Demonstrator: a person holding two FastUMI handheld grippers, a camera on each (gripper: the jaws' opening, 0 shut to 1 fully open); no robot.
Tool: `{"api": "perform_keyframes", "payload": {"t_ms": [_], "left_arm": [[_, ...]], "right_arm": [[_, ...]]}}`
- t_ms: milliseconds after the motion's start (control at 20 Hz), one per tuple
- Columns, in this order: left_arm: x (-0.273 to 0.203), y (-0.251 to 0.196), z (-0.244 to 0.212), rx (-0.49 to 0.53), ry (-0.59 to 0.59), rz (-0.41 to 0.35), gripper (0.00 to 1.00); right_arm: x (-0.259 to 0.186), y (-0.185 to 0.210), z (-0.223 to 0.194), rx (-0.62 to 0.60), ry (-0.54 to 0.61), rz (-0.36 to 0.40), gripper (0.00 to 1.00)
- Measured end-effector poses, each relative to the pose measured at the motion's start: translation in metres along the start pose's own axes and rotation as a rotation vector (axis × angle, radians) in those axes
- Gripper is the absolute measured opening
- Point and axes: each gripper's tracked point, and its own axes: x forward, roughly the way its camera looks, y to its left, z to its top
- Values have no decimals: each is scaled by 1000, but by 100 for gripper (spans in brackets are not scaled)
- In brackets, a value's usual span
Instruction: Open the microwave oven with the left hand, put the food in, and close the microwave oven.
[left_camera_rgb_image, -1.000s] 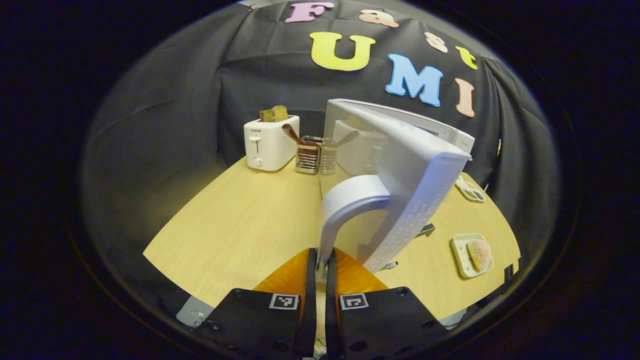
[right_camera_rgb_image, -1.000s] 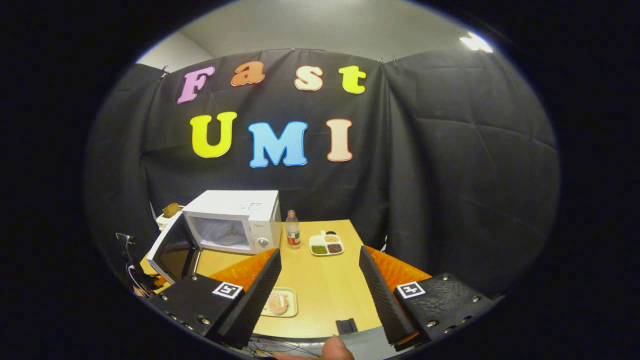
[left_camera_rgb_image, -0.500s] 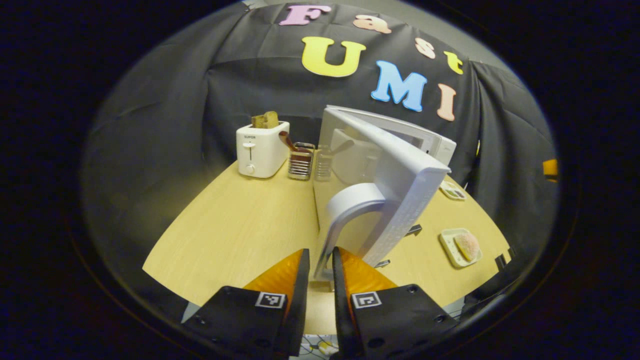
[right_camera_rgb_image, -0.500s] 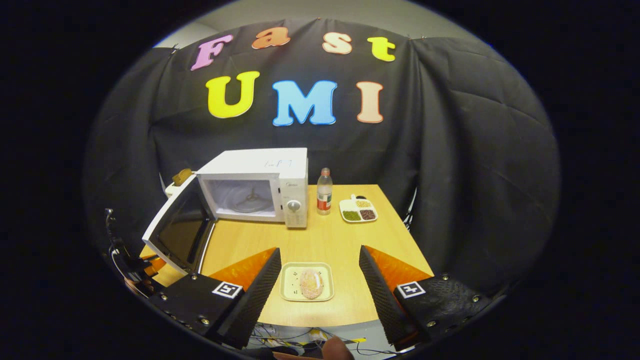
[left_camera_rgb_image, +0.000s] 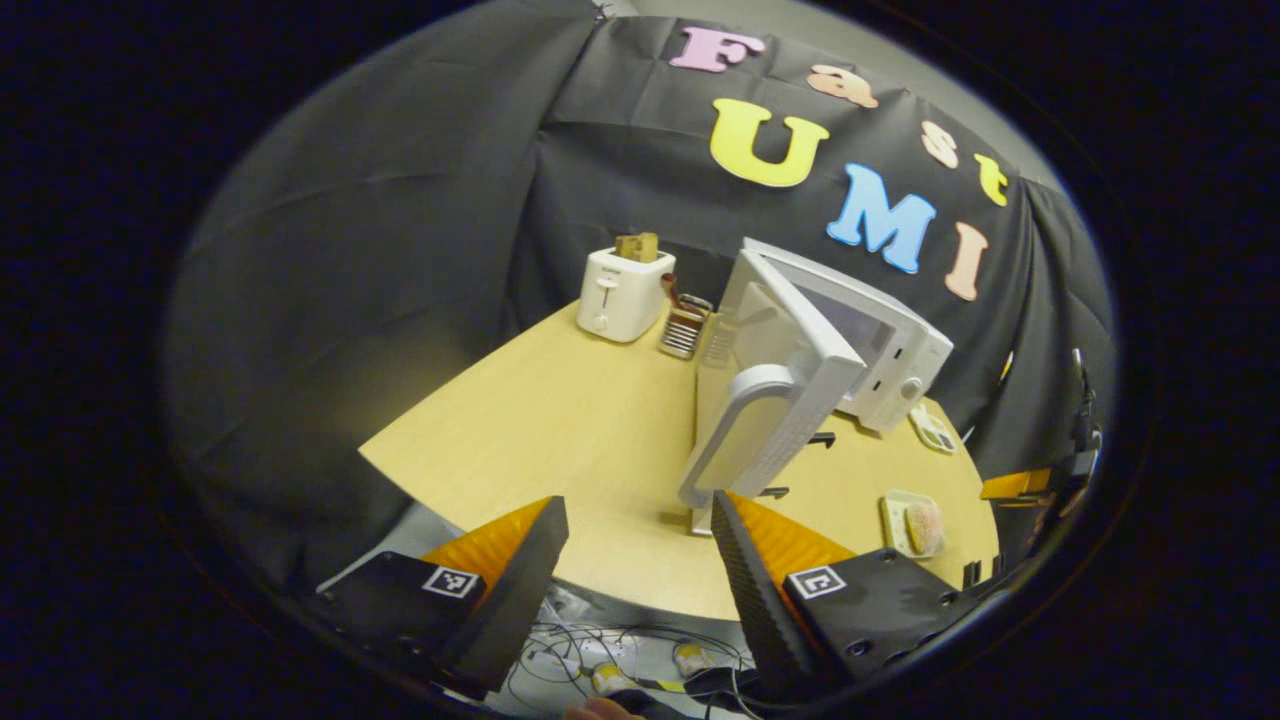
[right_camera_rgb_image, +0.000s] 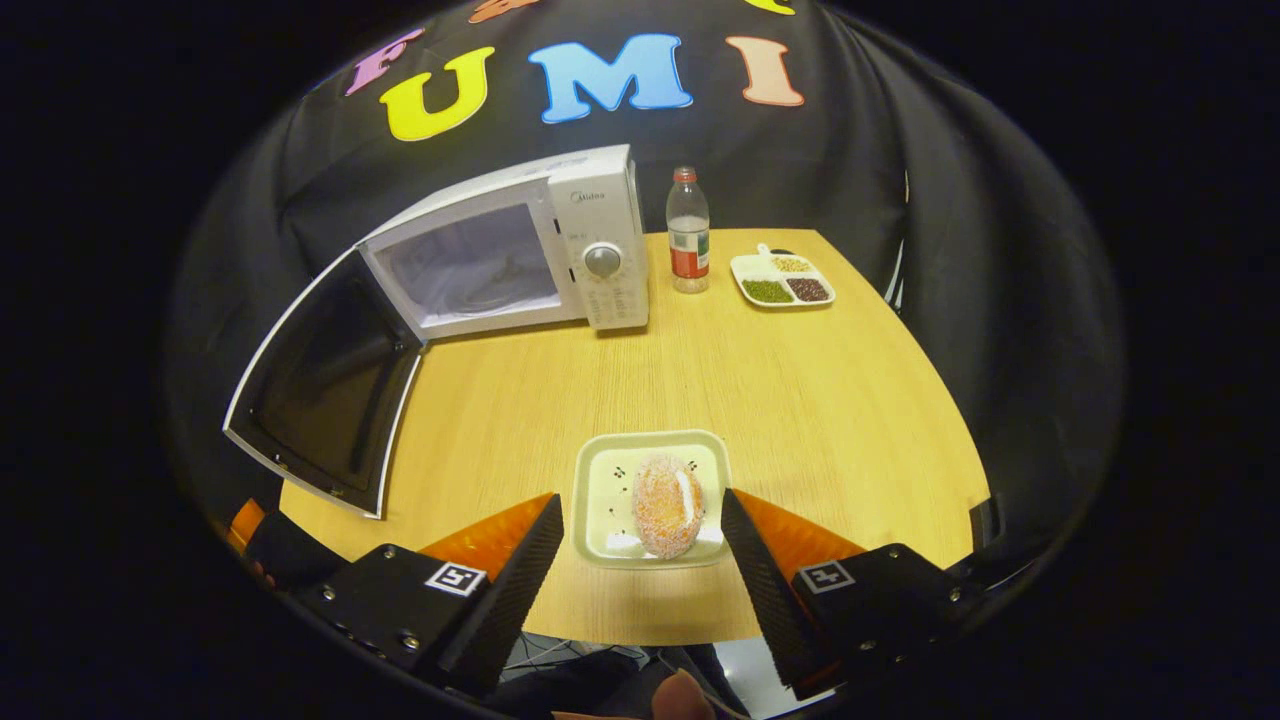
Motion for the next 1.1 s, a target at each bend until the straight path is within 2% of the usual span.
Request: {"api": "perform_keyframes", "payload": {"t_ms": [50,100,250,300,350,400,450,500,550,600,750,850,900,1000,1100], "left_arm": [[-7,1,0,-22,0,30,100],[-14,0,-2,-45,4,57,96],[-33,-2,-7,-113,27,134,100],[-40,-4,-7,-134,31,155,92],[-48,-7,-8,-149,35,178,100],[-55,-9,-9,-160,38,198,100],[-62,-12,-11,-163,41,217,92],[-70,-13,-14,-160,46,240,100],[-77,-14,-16,-159,49,261,96],[-82,-17,-18,-166,48,271,100],[-96,-28,-23,-173,47,283,100],[-99,-33,-22,-164,31,282,100],[-101,-36,-22,-166,25,273,92],[-105,-36,-24,-168,17,257,100],[-111,-30,-25,-176,11,246,96]], "right_arm": [[11,-4,-1,-17,9,1,99],[22,-5,-3,-29,22,10,99],[52,-6,-15,-51,69,41,99],[63,-6,-19,-57,87,49,99],[74,-4,-25,-62,105,62,99],[82,-4,-30,-70,122,68,99],[89,-11,-35,-88,127,46,99],[95,-15,-37,-106,131,40,98],[99,-17,-44,-115,148,39,98],[102,-17,-46,-114,153,50,98],[101,-16,-45,-150,155,52,97],[97,-8,-48,-135,155,87,96],[93,-8,-48,-140,153,89,96],[95,-11,-52,-181,148,77,93],[101,-10,-63,-196,173,72,96]]}}
